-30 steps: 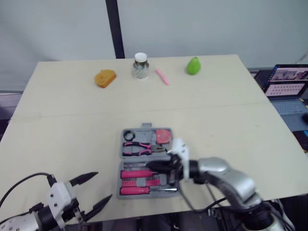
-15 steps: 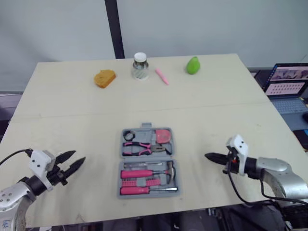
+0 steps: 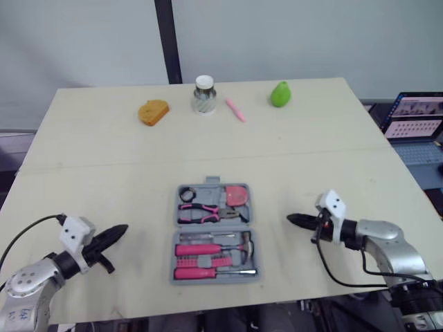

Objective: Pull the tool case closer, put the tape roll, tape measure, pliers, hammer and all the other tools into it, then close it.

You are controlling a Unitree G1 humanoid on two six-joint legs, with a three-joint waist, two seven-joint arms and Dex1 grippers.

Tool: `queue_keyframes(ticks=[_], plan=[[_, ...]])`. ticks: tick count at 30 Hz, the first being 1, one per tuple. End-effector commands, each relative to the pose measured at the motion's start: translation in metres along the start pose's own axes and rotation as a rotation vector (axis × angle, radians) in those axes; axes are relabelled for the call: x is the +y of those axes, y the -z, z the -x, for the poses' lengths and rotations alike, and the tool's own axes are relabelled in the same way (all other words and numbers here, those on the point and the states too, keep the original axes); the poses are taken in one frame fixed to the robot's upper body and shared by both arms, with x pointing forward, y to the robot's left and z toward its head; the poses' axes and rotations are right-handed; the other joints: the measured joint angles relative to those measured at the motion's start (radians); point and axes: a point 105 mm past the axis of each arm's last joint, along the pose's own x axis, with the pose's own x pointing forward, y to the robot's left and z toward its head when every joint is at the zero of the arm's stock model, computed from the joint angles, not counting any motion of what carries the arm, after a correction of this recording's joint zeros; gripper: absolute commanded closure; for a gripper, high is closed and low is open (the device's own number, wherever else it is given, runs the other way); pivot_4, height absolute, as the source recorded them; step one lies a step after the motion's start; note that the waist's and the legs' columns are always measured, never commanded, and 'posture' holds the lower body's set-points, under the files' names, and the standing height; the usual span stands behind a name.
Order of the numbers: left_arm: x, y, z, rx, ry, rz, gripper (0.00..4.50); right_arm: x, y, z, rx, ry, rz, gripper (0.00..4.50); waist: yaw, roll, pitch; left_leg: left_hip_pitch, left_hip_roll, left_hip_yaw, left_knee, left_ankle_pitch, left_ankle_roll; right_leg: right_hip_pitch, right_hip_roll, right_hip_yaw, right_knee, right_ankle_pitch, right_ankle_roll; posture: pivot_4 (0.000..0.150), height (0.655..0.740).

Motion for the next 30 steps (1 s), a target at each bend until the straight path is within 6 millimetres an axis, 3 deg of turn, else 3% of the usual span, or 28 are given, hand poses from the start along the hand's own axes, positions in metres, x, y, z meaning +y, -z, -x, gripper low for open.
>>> queue_keyframes(ticks=[1, 6, 11, 16, 22, 30], plan=[[-0.010, -0.006, -0.016, -0.013, 0.048, -0.020, 4.49, 0.008, -0.008, -0.009, 0.009, -0.034, 0.051, 4.50, 0.001, 0.000, 0.000, 0.000, 0.000, 0.000, 0.000, 0.000, 0.000, 0.000, 0.000, 0.000, 0.000, 0.000, 0.000, 0.150, 0.7400], [-0.017, -0.008, -0.041, -0.011, 0.090, -0.030, 4.49, 0.009, -0.009, -0.023, 0.046, -0.019, 0.096, 4.50, -0.001, 0.000, 0.000, 0.000, 0.000, 0.000, 0.000, 0.000, -0.001, 0.000, 0.000, 0.000, 0.001, 0.000, 0.000, 0.150, 0.7400], [-0.023, -0.014, -0.055, -0.031, 0.134, -0.035, 4.49, 0.009, -0.015, -0.025, 0.020, -0.003, 0.090, 4.50, -0.001, 0.000, 0.000, 0.000, -0.001, 0.000, 0.000, 0.000, -0.001, 0.000, 0.000, -0.001, 0.001, 0.000, 0.000, 0.150, 0.7400], [-0.028, -0.007, -0.067, 0.003, 0.168, -0.050, 4.49, 0.007, -0.010, -0.030, 0.038, 0.013, 0.073, 4.50, -0.001, 0.000, 0.000, 0.000, -0.001, 0.000, 0.000, 0.000, -0.001, 0.000, 0.000, -0.001, 0.001, 0.000, 0.000, 0.150, 0.7400], [-0.037, -0.006, -0.086, 0.002, 0.200, -0.054, 4.49, 0.018, -0.014, -0.048, 0.036, -0.025, 0.074, 4.50, -0.001, 0.000, 0.000, 0.000, -0.001, 0.000, 0.000, 0.001, -0.001, 0.000, 0.001, 0.000, 0.001, 0.000, 0.000, 0.150, 0.7400], [-0.050, 0.001, -0.089, 0.053, 0.260, -0.040, 4.49, 0.037, -0.019, -0.062, 0.039, -0.096, 0.076, 4.50, 0.000, 0.000, 0.000, 0.000, -0.001, -0.001, 0.001, 0.001, -0.001, 0.000, 0.000, 0.000, 0.002, 0.000, 0.000, 0.150, 0.7400]])
